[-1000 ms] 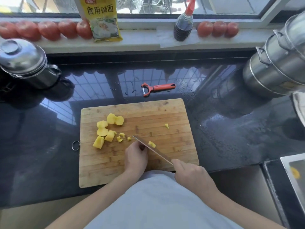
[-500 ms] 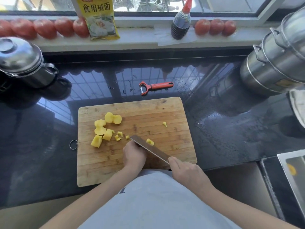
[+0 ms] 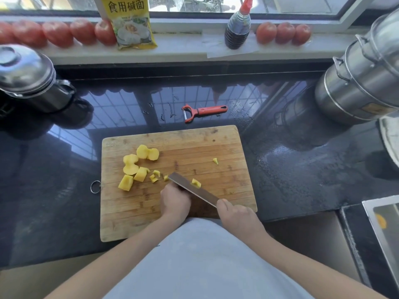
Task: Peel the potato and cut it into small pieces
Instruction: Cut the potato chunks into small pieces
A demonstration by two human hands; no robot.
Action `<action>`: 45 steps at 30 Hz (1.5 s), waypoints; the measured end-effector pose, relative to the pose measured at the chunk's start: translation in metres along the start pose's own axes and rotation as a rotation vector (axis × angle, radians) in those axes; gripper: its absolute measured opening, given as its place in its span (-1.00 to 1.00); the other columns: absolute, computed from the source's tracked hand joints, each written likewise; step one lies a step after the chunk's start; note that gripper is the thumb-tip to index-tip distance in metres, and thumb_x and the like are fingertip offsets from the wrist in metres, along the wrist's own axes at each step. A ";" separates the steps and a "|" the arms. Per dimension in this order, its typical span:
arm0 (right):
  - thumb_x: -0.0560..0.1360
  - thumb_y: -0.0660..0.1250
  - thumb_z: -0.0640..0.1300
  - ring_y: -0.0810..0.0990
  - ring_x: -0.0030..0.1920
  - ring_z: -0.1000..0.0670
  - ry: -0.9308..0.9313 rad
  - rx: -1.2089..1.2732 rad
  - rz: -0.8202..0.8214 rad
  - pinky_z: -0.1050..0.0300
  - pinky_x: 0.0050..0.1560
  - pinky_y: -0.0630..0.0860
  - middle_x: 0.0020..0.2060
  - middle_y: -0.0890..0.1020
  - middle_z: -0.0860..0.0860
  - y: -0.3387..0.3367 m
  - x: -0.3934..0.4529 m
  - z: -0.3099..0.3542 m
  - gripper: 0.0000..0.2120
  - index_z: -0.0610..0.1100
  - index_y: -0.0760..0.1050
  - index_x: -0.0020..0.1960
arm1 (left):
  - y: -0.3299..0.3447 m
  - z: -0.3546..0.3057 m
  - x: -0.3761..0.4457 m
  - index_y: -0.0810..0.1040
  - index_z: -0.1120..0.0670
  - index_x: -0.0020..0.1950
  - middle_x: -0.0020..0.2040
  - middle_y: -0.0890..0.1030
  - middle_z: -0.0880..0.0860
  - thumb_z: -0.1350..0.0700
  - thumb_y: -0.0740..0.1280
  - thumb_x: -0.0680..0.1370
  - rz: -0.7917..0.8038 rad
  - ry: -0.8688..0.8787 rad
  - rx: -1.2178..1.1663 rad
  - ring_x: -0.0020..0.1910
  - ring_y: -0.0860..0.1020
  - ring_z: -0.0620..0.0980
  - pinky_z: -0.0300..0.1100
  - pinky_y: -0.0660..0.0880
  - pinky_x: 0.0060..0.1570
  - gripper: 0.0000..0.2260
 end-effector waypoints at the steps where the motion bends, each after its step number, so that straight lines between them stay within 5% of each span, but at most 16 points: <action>1: 0.25 0.56 -0.17 0.45 -0.61 -0.02 0.024 0.061 0.044 0.18 -0.60 0.19 -0.46 0.44 0.05 -0.003 0.001 -0.001 -0.67 -0.08 0.40 -0.23 | 0.000 -0.001 0.000 0.68 0.02 -0.16 -0.24 0.71 0.05 0.03 0.39 0.51 -0.001 0.015 0.002 -0.16 0.66 0.16 -0.03 0.58 -0.14 -0.88; 5: 0.65 0.19 -0.11 0.63 -0.26 -0.23 0.215 0.261 0.089 -0.03 -0.34 0.42 -0.29 0.63 -0.03 -0.012 0.007 -0.017 -0.91 -0.08 0.39 -0.03 | 0.002 -0.001 0.001 0.66 -0.07 -0.13 -0.22 0.70 -0.04 -0.02 0.43 0.59 -0.018 0.052 0.042 -0.12 0.67 0.04 -0.08 0.56 -0.13 -0.89; 12: 0.40 0.23 -0.26 0.40 -0.59 -0.08 0.085 0.246 -0.068 0.10 -0.66 0.32 -0.51 0.40 0.04 -0.022 -0.014 -0.018 -0.89 -0.07 0.47 -0.22 | 0.002 0.001 -0.003 0.64 -0.05 -0.09 -0.20 0.70 -0.04 0.05 0.41 0.60 -0.019 0.094 0.052 -0.09 0.65 0.04 -0.11 0.49 -0.14 -0.92; 16: 0.39 0.18 -0.23 0.28 -0.60 -0.02 0.027 0.222 -0.057 0.17 -0.62 0.18 -0.51 0.36 0.05 -0.024 -0.016 -0.014 -0.87 -0.06 0.46 -0.25 | 0.000 0.001 -0.002 0.65 -0.03 -0.12 -0.21 0.71 0.00 0.10 0.40 0.58 -0.014 0.088 0.027 -0.10 0.66 0.09 -0.08 0.55 -0.10 -0.90; 20: 0.44 0.16 -0.22 0.36 -0.58 -0.12 0.117 0.312 -0.048 0.05 -0.64 0.36 -0.50 0.27 0.09 -0.024 -0.009 -0.016 -0.87 -0.06 0.45 -0.20 | 0.000 -0.001 -0.002 0.61 -0.09 -0.11 -0.16 0.71 -0.03 0.07 0.42 0.58 -0.002 0.083 0.022 -0.09 0.69 0.08 -0.02 0.61 -0.02 -0.92; 25: 0.66 0.11 -0.11 0.62 -0.13 -0.26 0.221 0.370 0.182 -0.11 -0.15 0.55 -0.20 0.66 -0.06 -0.022 0.000 -0.013 -0.82 -0.09 0.48 0.11 | 0.001 -0.008 -0.004 0.59 -0.08 -0.09 -0.14 0.63 -0.13 -0.03 0.51 0.54 -0.006 0.070 0.078 -0.06 0.59 -0.03 -0.08 0.51 -0.10 -0.88; 28: 0.68 0.10 -0.08 0.63 -0.06 -0.27 0.246 0.395 0.220 -0.09 -0.09 0.55 -0.11 0.67 -0.10 -0.026 0.003 -0.010 -0.80 -0.11 0.45 0.15 | 0.001 -0.013 -0.002 0.57 -0.08 -0.08 -0.08 0.63 -0.11 -0.09 0.49 0.54 -0.021 0.040 0.186 -0.03 0.55 0.01 -0.08 0.45 -0.10 -0.85; 37: 0.66 0.16 -0.08 0.46 -0.35 -0.10 0.376 0.564 0.097 0.00 -0.38 0.29 -0.39 0.50 0.01 -0.041 0.001 -0.027 -0.76 -0.04 0.31 -0.18 | 0.000 -0.015 0.000 0.59 -0.08 0.00 -0.02 0.64 -0.07 -0.04 0.46 0.57 0.021 0.067 0.274 0.03 0.59 0.04 -0.08 0.45 -0.09 -0.90; 42: 0.65 0.18 -0.11 0.43 -0.38 -0.08 0.284 0.510 0.090 0.02 -0.36 0.27 -0.44 0.42 0.12 -0.048 -0.004 -0.032 -0.82 -0.01 0.34 -0.13 | -0.023 -0.003 -0.006 0.64 0.05 0.12 -0.20 0.71 0.00 0.21 0.38 0.60 0.122 0.042 -0.039 -0.20 0.70 0.03 0.08 0.69 -0.07 -0.87; 45: 0.62 0.20 -0.15 0.38 -0.41 -0.12 0.173 0.469 0.143 0.02 -0.38 0.27 -0.45 0.40 0.09 -0.037 -0.005 -0.022 -0.81 -0.03 0.33 -0.17 | -0.056 0.011 -0.013 0.63 0.07 0.11 -0.09 0.71 0.07 0.24 0.31 0.65 0.030 -0.046 -0.183 -0.24 0.72 0.04 0.01 0.70 -0.11 -0.86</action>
Point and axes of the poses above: each hand's wrist, its own x-axis towards the middle knuckle, its own y-axis out of the palm, z = x × y, the point moved 2 cm from there along x, towards the middle knuckle
